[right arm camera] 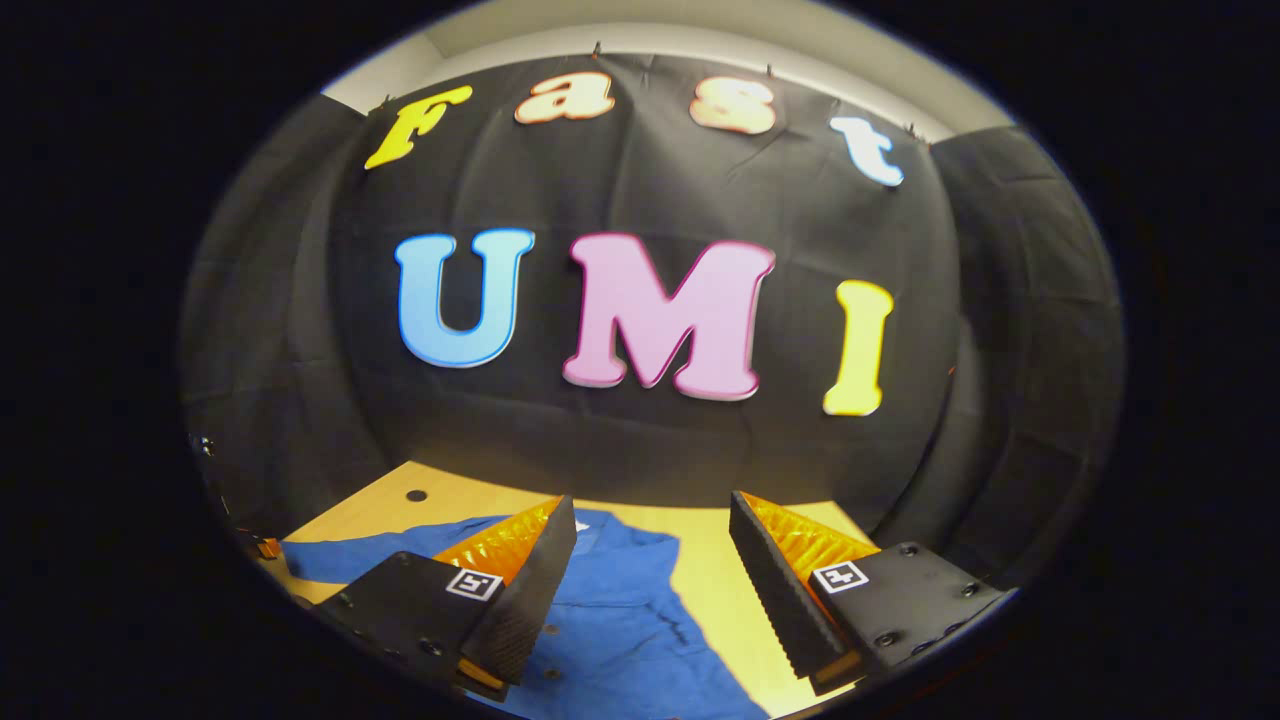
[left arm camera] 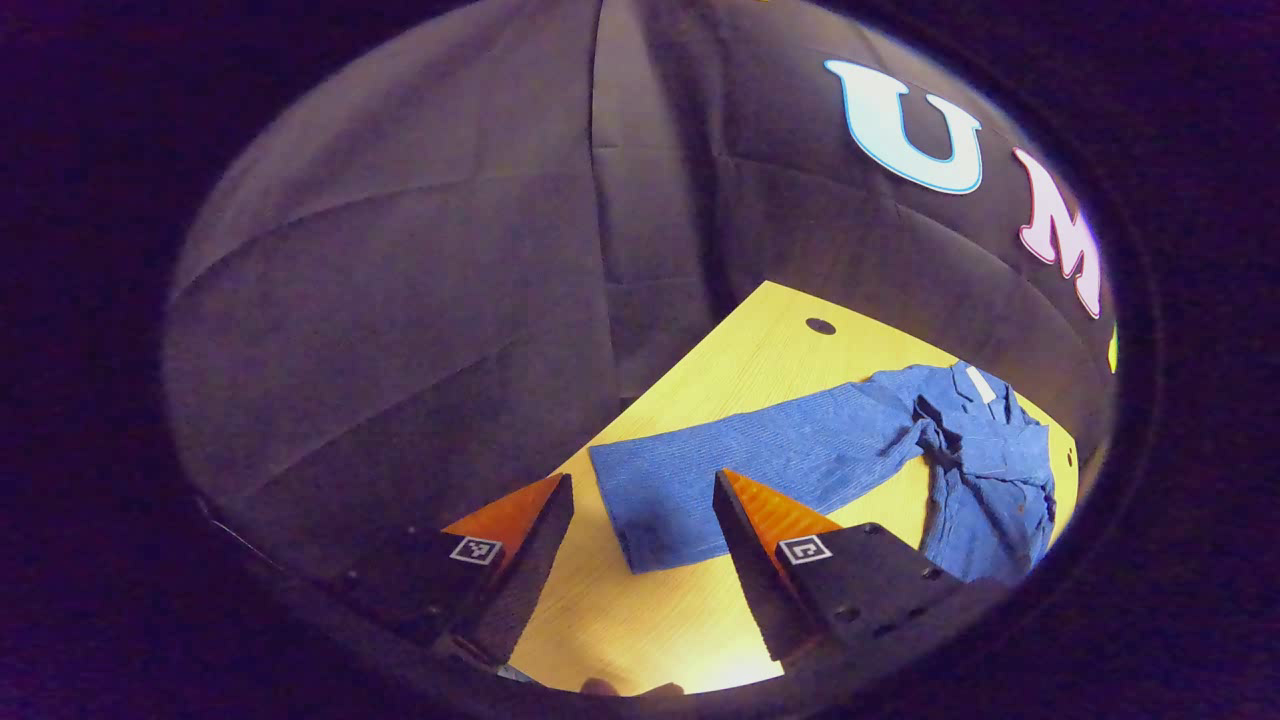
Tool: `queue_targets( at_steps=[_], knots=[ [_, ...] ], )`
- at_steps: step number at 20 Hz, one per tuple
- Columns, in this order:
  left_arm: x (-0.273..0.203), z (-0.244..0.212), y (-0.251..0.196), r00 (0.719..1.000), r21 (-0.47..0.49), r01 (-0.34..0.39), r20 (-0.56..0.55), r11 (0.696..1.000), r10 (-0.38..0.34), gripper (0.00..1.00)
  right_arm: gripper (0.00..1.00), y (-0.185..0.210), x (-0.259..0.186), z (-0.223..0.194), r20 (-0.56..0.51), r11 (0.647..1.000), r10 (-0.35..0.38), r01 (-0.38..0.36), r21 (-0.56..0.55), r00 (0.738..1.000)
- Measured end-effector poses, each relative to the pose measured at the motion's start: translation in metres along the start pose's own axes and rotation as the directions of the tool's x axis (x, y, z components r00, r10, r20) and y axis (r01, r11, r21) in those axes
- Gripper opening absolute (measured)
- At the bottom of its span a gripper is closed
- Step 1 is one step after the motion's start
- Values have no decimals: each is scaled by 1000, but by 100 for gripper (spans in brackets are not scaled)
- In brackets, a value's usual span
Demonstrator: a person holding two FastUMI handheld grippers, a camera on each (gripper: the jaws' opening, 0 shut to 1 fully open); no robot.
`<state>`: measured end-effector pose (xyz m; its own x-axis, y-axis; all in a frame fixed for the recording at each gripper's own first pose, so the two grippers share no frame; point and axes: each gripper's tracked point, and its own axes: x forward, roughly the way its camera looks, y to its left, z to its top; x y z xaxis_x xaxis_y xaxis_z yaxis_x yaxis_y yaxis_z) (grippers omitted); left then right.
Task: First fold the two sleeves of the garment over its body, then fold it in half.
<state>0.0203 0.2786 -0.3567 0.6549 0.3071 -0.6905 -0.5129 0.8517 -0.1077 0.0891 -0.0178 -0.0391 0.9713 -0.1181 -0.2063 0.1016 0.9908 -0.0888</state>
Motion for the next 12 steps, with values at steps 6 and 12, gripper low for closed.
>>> queue_targets(
  at_steps=[6,12],
  knots=[
    [25,-14,17,984,-106,-86,-166,991,68,83,90,-49,-74,41,51,993,-118,117,25,992],
    [37,-27,15,972,-112,-108,-219,988,82,83,96,-28,-103,61,67,992,-112,107,69,992]
  ],
)
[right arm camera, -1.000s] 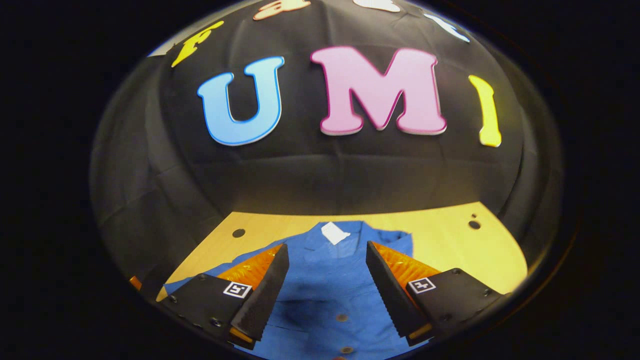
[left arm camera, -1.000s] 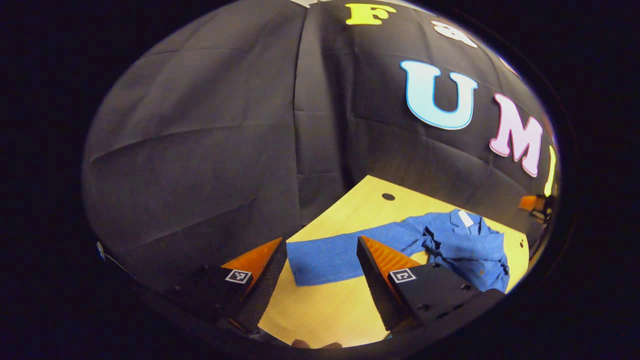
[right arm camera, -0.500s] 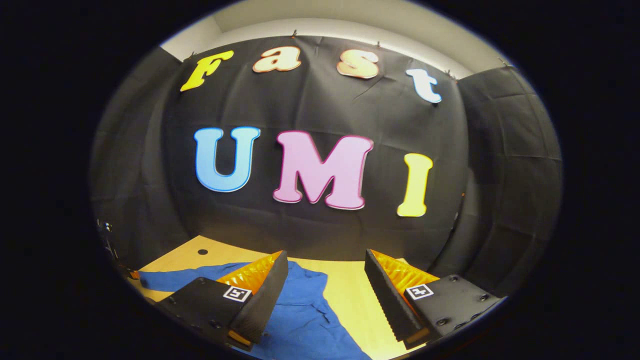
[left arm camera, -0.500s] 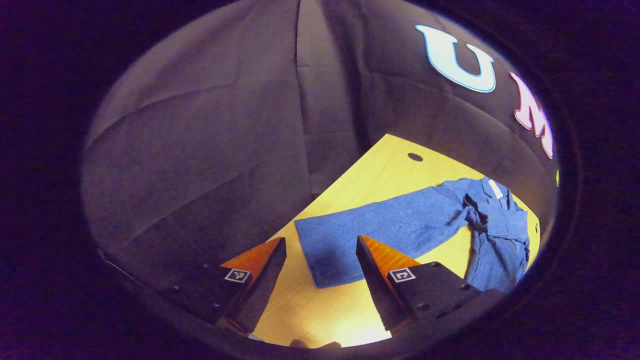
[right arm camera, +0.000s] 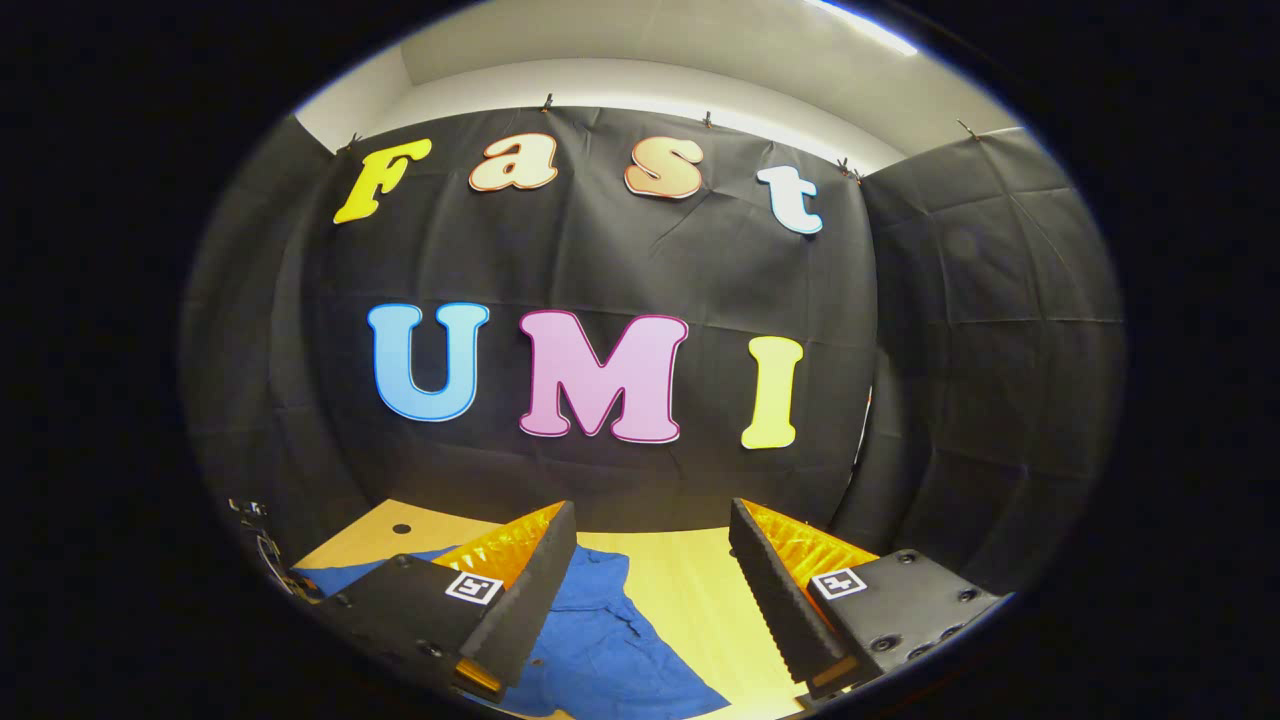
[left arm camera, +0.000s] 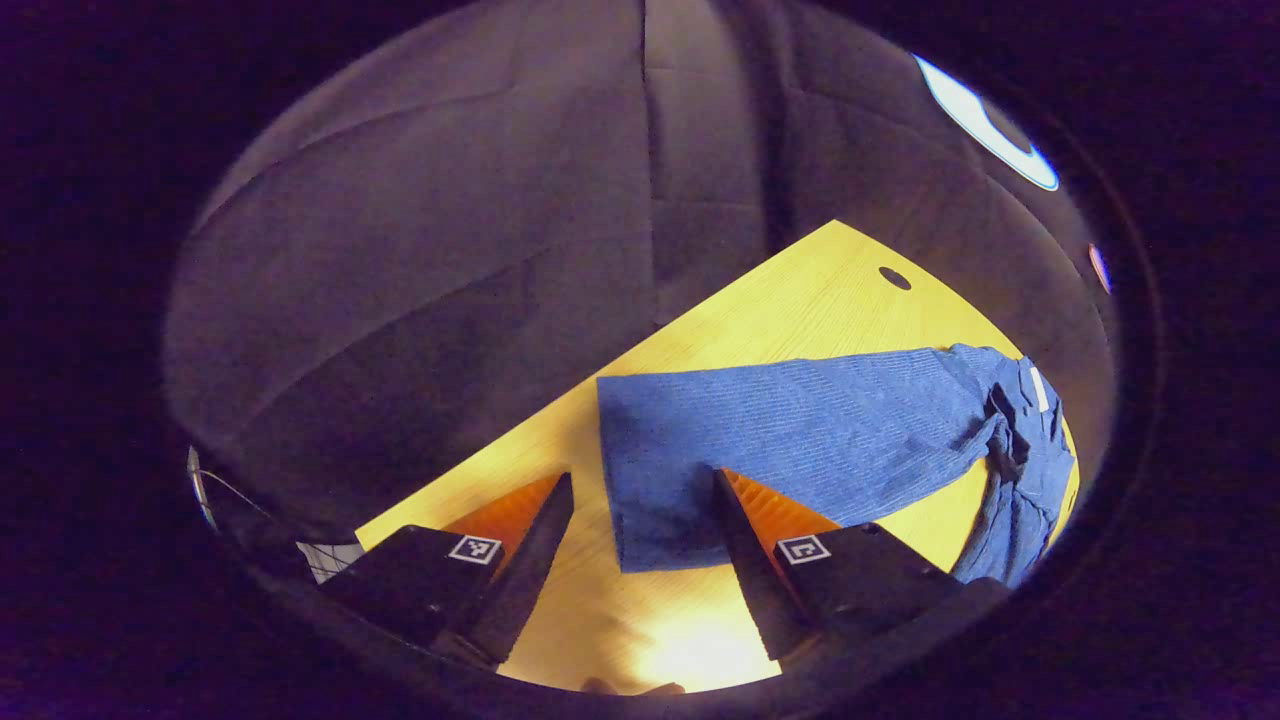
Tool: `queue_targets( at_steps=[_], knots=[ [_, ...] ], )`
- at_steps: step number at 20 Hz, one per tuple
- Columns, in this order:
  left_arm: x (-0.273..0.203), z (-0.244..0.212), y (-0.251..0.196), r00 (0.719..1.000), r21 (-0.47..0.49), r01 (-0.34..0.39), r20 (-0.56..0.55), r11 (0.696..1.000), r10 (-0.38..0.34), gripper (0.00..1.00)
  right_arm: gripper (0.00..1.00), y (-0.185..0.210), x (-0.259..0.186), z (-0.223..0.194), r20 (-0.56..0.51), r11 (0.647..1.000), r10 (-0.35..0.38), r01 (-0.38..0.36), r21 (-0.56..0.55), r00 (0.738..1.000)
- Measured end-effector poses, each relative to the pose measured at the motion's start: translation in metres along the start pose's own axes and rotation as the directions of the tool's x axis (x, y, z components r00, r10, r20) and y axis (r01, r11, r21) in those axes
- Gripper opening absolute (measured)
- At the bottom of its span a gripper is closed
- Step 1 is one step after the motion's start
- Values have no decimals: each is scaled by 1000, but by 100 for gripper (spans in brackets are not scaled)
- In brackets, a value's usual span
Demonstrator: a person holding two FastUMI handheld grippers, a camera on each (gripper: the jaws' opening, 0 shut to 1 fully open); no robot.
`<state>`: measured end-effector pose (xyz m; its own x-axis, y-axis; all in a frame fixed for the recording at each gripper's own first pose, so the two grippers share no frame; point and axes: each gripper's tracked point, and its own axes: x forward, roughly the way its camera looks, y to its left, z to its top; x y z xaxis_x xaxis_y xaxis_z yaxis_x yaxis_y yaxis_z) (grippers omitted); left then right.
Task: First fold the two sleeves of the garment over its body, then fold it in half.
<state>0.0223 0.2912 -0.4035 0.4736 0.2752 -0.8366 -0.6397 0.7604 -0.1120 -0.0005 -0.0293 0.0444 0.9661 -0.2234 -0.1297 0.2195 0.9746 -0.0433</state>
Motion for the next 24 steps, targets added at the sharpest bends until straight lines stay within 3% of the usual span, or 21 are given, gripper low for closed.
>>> queue_targets(
  at_steps=[3,4,5,6,7,8,9,10,11,12,15,17,20,24],
  knots=[
    [-1,1,-3,1000,65,-12,2,998,12,82,96,11,-12,14,37,1000,15,-14,-20,999],
    [-3,2,-5,1000,75,-18,-4,997,19,74,90,12,-16,18,41,1000,15,-14,-26,999],
    [-1,2,-9,1000,83,-24,-14,996,26,65,96,18,-19,19,43,999,24,-23,-25,999],
    [-3,3,-14,1000,84,-6,-27,996,9,63,85,22,-20,20,44,999,35,-34,-23,998],
    [0,3,-16,999,81,-16,-50,997,20,55,96,25,-18,22,42,999,40,-39,-21,998],
    [3,4,-18,998,80,-5,-62,997,10,46,96,24,-18,20,37,999,48,-48,-17,998],
    [-3,6,-21,998,72,-1,-69,997,6,46,96,25,-16,17,28,998,56,-55,-10,998],
    [-1,7,-26,997,71,4,-72,997,1,31,97,25,-16,16,17,998,61,-61,-1,998],
    [3,5,-29,997,71,-7,-72,997,12,16,87,23,-13,12,8,998,61,-61,7,998],
    [5,6,-33,998,78,1,-64,997,4,5,97,23,-7,9,2,998,56,-56,12,998],
    [0,8,-27,998,72,24,-62,997,-20,1,97,21,19,-1,-14,997,63,-62,38,998],
    [-9,19,-37,998,12,61,-29,998,-61,0,97,17,28,-12,-35,996,74,-73,43,997],
    [-38,48,-73,983,-19,173,59,985,-172,0,97,7,43,-28,-69,996,89,-87,33,994],
    [-116,96,-181,892,156,390,181,908,-414,0,97,-13,66,-57,-116,995,94,-90,35,989]
  ],
)
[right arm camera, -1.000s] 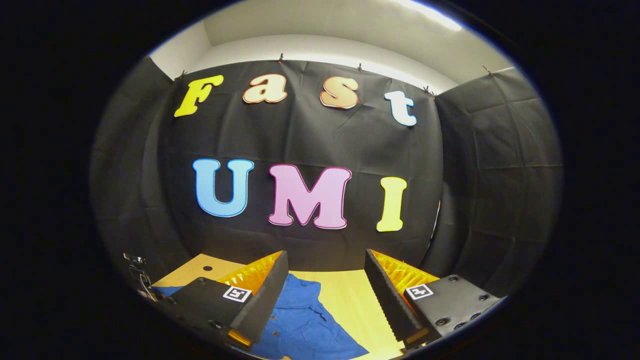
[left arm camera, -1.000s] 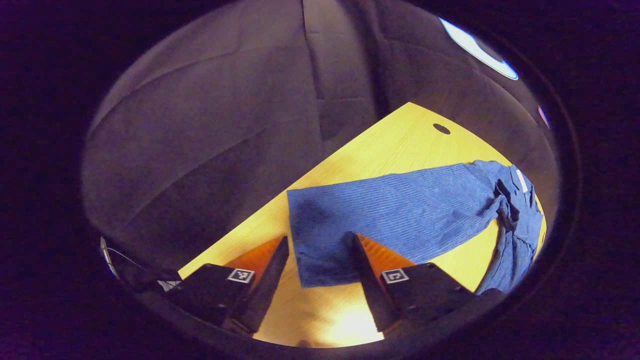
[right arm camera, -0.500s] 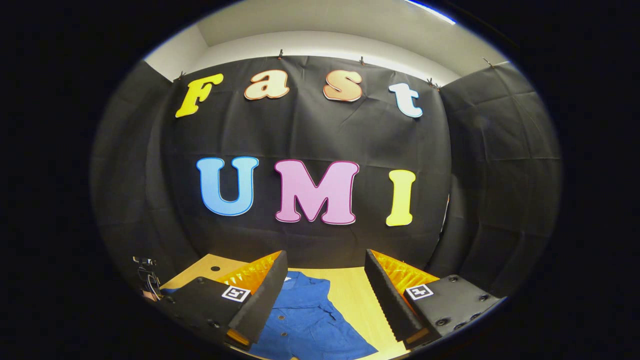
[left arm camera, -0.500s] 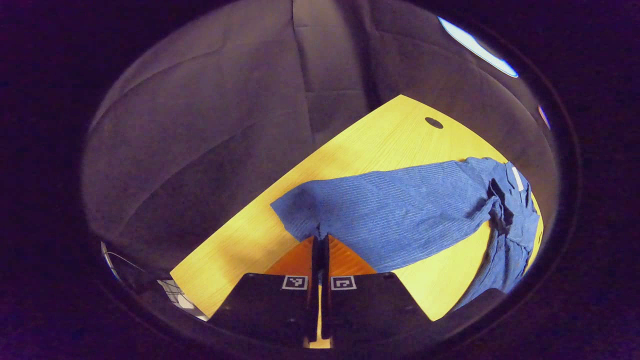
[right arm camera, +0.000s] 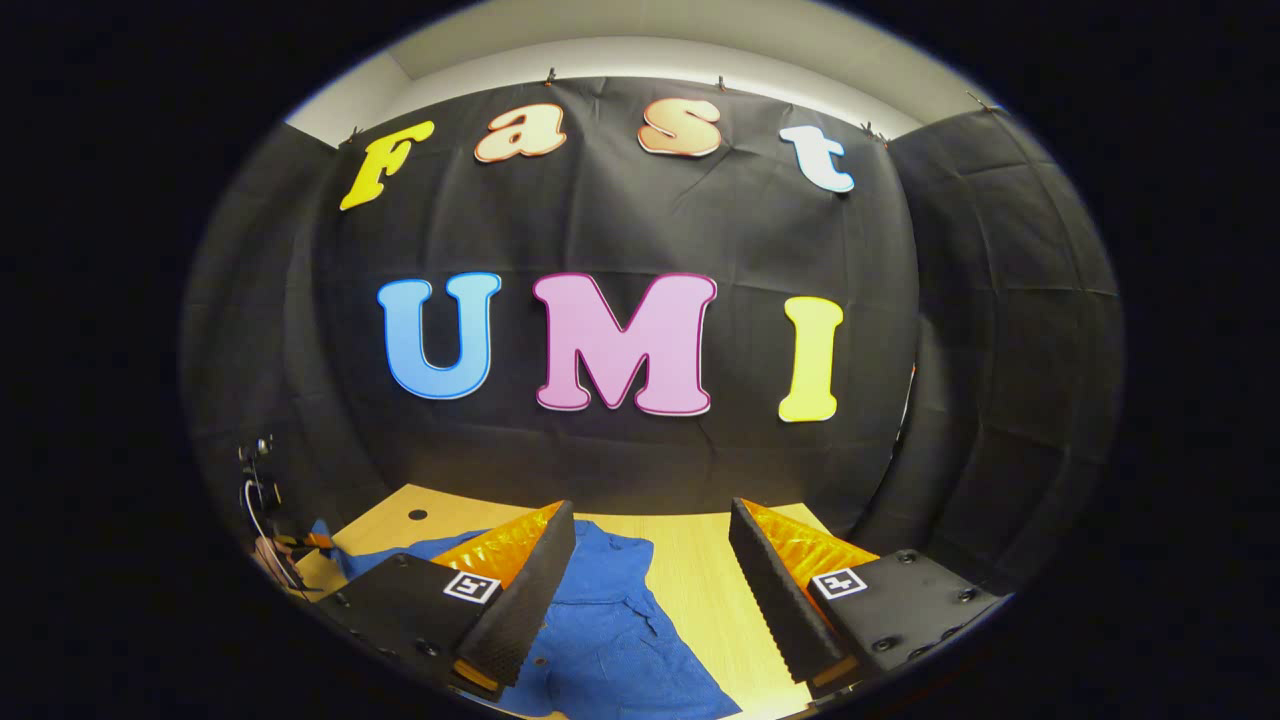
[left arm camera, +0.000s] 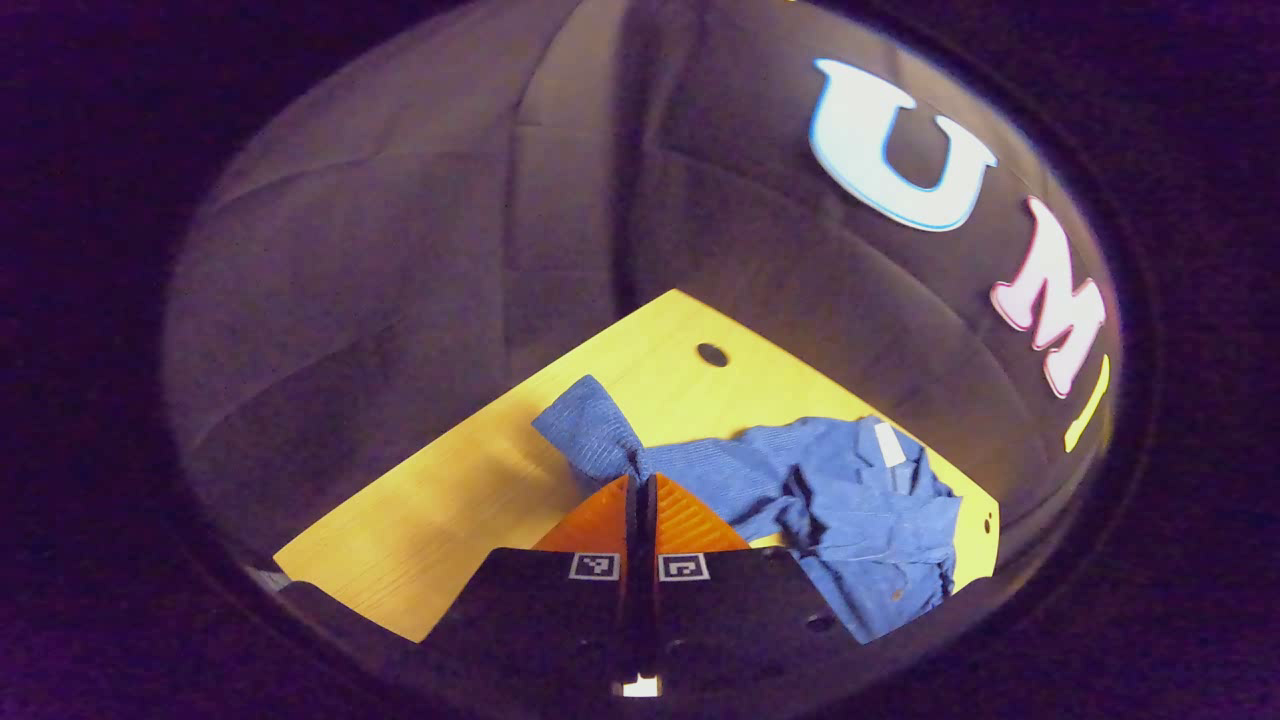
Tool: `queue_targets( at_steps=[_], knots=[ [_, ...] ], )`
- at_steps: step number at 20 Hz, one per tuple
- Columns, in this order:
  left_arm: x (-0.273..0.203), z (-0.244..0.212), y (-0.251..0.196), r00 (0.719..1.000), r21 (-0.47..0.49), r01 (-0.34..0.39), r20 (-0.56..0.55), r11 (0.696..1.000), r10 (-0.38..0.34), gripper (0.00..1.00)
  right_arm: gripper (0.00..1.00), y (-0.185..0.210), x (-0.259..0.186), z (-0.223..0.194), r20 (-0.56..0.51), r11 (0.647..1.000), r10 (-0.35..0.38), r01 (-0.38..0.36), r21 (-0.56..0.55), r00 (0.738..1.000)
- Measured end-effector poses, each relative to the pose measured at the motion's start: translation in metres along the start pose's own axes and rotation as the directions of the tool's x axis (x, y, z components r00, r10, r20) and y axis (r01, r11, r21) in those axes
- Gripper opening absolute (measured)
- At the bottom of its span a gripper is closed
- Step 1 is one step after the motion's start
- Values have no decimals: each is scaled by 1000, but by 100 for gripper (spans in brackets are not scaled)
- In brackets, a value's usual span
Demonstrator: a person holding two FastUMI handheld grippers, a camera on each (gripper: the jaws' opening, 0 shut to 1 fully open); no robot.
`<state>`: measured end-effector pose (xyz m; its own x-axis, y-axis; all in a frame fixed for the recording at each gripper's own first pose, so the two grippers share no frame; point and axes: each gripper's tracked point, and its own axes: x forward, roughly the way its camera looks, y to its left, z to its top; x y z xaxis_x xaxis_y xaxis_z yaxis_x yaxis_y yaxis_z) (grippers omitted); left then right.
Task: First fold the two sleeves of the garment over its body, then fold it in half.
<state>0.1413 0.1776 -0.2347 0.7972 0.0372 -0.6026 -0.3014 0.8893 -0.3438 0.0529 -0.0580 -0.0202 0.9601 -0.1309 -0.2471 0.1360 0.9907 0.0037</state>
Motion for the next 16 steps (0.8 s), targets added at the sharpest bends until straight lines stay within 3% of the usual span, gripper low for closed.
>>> queue_targets(
  at_steps=[4,8,10,14,15,16],
  knots=[
    [-4,8,-149,972,91,234,-7,968,-234,0,97,-30,22,-24,-63,999,-2,5,47,998],
    [18,-43,-282,913,215,407,-124,888,-389,0,97,-72,31,-37,-72,997,-37,42,61,997],
    [27,-78,-334,898,245,435,-180,866,-401,0,97,-91,29,-45,-87,996,-57,63,67,995],
    [47,-127,-384,879,230,451,-285,862,-383,0,97,-110,21,-71,-146,994,-80,91,67,986],
    [48,-143,-397,873,227,455,-306,861,-380,4,97,-114,18,-76,-155,993,-90,101,68,984],
    [53,-156,-408,868,231,460,-321,858,-379,15,97,-117,15,-81,-166,992,-92,105,73,982]
  ],
)
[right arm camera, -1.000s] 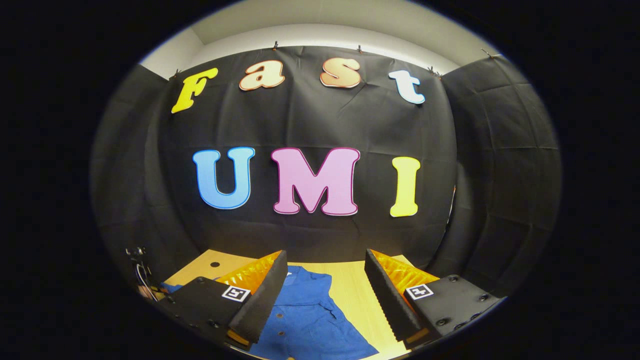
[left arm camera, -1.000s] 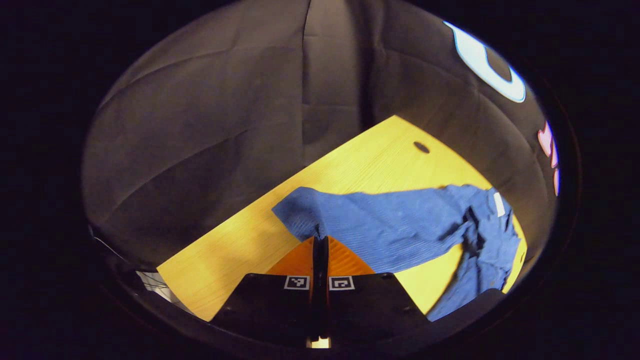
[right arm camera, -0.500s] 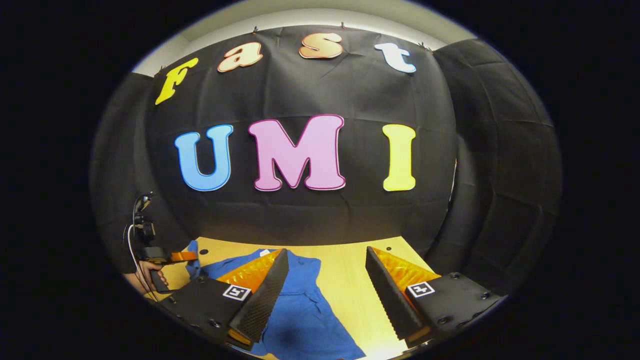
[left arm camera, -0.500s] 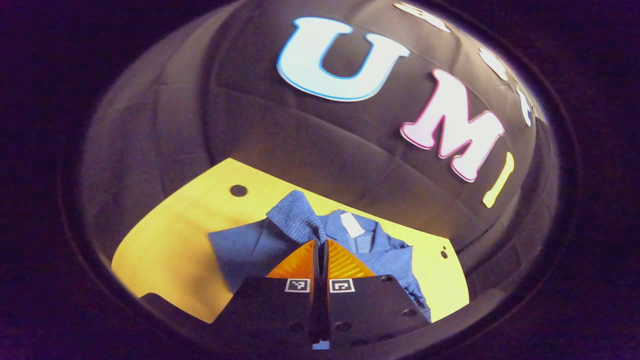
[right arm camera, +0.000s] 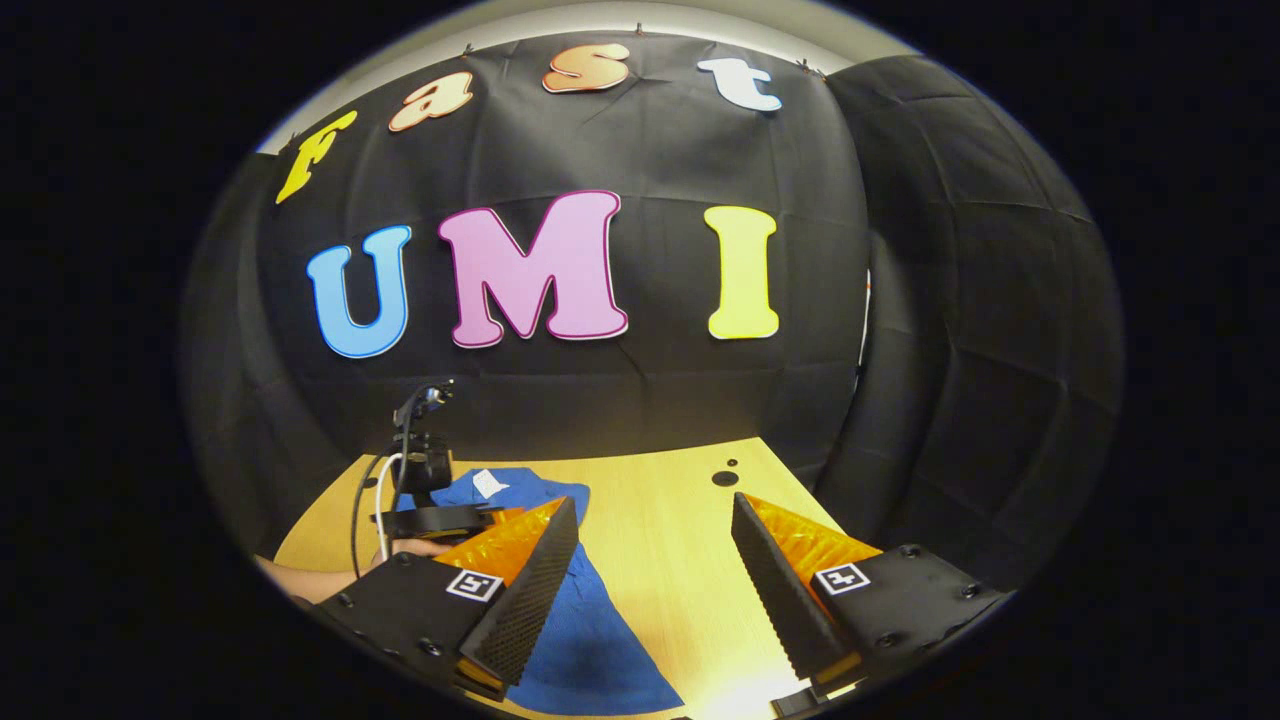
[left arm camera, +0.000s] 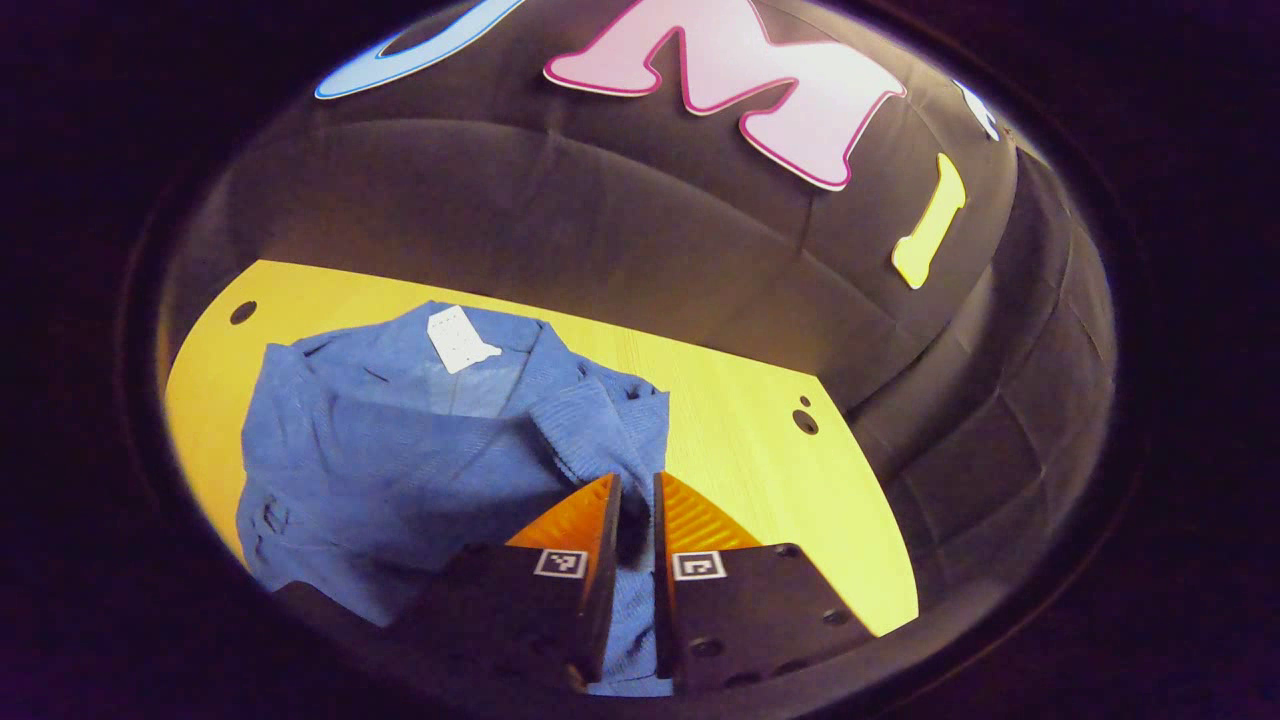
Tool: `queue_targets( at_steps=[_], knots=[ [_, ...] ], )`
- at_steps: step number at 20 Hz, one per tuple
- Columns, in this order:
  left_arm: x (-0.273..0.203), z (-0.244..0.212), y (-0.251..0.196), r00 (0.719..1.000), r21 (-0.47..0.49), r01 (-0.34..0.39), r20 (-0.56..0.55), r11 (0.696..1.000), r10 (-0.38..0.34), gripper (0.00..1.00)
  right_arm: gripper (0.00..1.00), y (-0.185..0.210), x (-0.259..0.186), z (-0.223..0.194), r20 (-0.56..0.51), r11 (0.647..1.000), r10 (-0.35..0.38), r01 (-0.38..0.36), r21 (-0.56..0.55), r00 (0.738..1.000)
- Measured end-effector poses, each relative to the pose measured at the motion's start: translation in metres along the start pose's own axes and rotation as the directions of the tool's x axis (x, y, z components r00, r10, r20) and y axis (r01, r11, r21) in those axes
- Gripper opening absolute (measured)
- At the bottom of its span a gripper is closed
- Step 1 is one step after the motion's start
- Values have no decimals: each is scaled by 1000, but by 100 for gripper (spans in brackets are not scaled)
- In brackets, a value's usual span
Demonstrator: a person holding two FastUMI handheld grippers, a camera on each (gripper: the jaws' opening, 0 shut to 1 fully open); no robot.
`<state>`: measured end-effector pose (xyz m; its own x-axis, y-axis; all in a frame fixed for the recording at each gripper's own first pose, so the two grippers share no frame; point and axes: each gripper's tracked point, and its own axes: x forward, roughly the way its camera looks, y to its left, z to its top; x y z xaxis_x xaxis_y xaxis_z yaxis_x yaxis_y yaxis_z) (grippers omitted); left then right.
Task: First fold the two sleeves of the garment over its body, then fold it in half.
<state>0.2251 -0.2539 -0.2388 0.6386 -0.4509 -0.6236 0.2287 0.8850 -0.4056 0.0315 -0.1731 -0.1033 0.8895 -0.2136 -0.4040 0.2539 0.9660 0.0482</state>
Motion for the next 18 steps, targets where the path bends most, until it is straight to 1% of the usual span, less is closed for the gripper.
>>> queue_targets(
  at_steps=[1,4,7,8,10,12,13,14,16,18],
  knots=[
    [6,-4,-6,1000,13,-3,1,1000,3,27,97,1,-2,-7,-10,1000,0,0,5,1000],
    [-2,-4,-3,999,63,-35,39,997,32,85,97,4,1,-30,-38,1000,-2,2,0,999],
    [-53,-3,10,994,112,-46,108,993,34,85,97,20,5,-64,-89,1000,3,-1,23,996],
    [-76,-5,21,989,138,-65,138,988,46,85,97,27,5,-75,-109,999,6,-3,33,994],
    [-128,-17,52,978,206,-128,189,970,89,85,97,39,0,-100,-151,999,10,-3,45,988],
    [-182,-37,92,960,278,-236,216,931,178,85,96,46,-13,-130,-238,998,-4,17,53,971],
    [-209,-51,111,953,299,-269,222,916,207,85,97,50,-19,-145,-258,998,-8,24,59,966],
    [-232,-69,122,953,302,-273,213,913,215,85,98,49,-24,-157,-266,998,-31,46,48,963],
    [-268,-112,148,956,263,-279,167,924,241,84,97,44,-36,-175,-286,996,-79,84,6,955],
    [-289,-161,185,954,217,-300,91,929,287,84,98,36,-41,-209,-338,992,-121,123,-15,933]
  ],
)
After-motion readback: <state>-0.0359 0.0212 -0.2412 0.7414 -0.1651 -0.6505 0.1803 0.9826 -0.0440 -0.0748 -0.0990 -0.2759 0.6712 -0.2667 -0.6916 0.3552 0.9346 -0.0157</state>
